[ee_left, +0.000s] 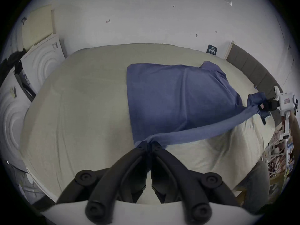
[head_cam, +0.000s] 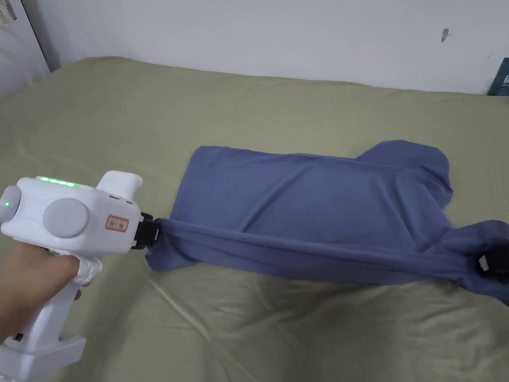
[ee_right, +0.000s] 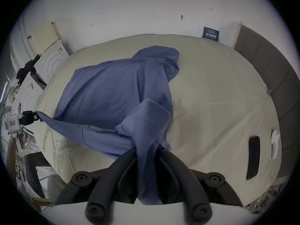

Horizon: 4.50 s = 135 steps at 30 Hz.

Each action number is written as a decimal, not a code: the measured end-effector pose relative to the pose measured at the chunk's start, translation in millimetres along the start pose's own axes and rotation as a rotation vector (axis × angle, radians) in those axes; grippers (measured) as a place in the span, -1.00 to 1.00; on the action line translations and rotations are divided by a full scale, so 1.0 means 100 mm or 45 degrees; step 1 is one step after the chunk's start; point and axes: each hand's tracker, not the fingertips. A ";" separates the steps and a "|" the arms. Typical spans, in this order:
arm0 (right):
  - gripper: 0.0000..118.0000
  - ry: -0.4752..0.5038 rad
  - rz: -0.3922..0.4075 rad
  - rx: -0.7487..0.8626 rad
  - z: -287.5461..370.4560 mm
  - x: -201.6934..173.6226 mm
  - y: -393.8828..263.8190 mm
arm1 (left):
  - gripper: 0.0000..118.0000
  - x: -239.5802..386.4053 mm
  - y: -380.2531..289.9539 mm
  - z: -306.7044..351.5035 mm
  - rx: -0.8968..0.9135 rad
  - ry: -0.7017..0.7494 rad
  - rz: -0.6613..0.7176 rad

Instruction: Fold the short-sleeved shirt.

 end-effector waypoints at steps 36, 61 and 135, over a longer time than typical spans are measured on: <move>0.27 -0.028 -0.031 0.218 -0.42 -0.01 0.81 | 0.15 -0.24 0.53 -0.60 0.074 0.123 0.145; -1.00 -0.170 0.110 0.647 0.48 -0.75 -1.46 | -1.00 0.45 -1.43 0.46 0.413 0.089 0.289; 0.26 -0.107 -0.049 0.300 -1.22 0.04 -0.28 | -0.84 0.18 -0.41 -0.88 0.044 0.173 0.319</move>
